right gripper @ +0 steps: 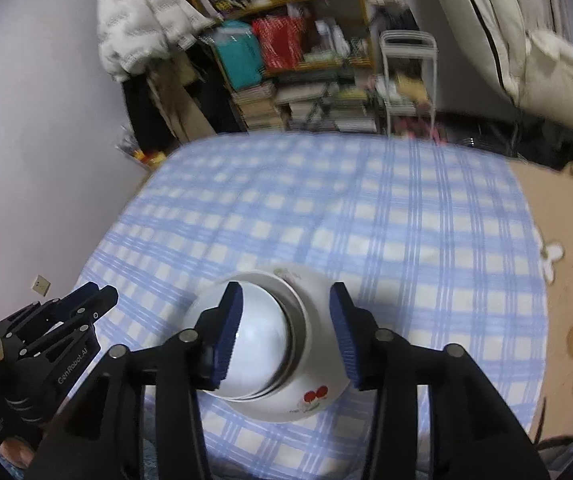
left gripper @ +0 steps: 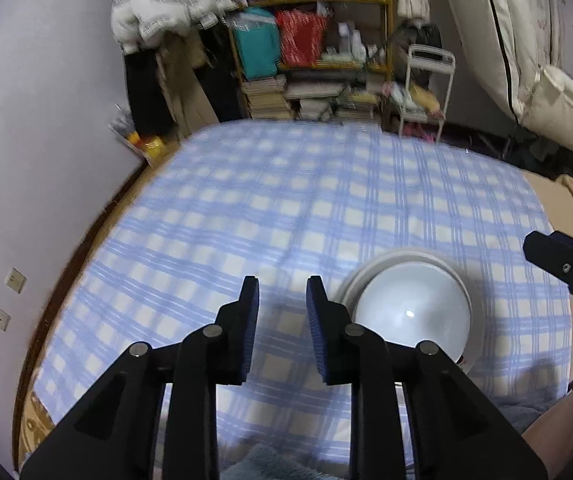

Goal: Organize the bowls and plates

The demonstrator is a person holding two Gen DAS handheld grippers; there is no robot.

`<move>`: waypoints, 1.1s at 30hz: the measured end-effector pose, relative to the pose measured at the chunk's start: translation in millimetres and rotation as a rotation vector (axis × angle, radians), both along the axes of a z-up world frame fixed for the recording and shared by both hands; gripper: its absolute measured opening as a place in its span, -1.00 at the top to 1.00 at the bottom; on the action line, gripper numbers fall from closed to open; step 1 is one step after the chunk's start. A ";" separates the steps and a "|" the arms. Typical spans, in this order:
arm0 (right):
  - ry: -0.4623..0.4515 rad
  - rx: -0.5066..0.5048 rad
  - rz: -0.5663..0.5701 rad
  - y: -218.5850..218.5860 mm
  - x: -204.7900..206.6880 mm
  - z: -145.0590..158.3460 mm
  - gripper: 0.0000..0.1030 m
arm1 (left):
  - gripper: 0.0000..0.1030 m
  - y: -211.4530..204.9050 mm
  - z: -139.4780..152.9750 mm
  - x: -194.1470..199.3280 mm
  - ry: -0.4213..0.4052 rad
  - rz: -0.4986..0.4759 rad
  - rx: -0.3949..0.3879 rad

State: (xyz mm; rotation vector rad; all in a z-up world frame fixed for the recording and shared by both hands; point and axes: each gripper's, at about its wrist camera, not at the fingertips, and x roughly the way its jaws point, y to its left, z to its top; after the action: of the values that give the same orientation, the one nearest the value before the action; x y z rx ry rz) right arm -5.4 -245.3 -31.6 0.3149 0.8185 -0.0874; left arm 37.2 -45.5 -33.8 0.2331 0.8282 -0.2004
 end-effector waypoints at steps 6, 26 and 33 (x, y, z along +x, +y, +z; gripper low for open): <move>-0.124 -0.109 0.030 9.7 -25.3 31.2 -0.60 | -0.24 13.2 35.8 -35.1 -0.173 -0.012 0.018; -0.299 -0.186 0.028 20.9 -71.9 33.8 -1.00 | -0.94 17.4 31.2 -88.8 -0.396 0.021 0.094; -0.327 -0.208 0.016 24.7 -75.2 35.1 -1.00 | -0.94 23.8 32.1 -89.6 -0.416 0.060 0.081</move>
State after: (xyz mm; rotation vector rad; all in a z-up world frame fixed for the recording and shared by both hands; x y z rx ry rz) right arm -80.6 -220.6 3.5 0.1214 0.4819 -0.1021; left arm -52.4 -21.7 -1.7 0.3125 0.4301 -0.0574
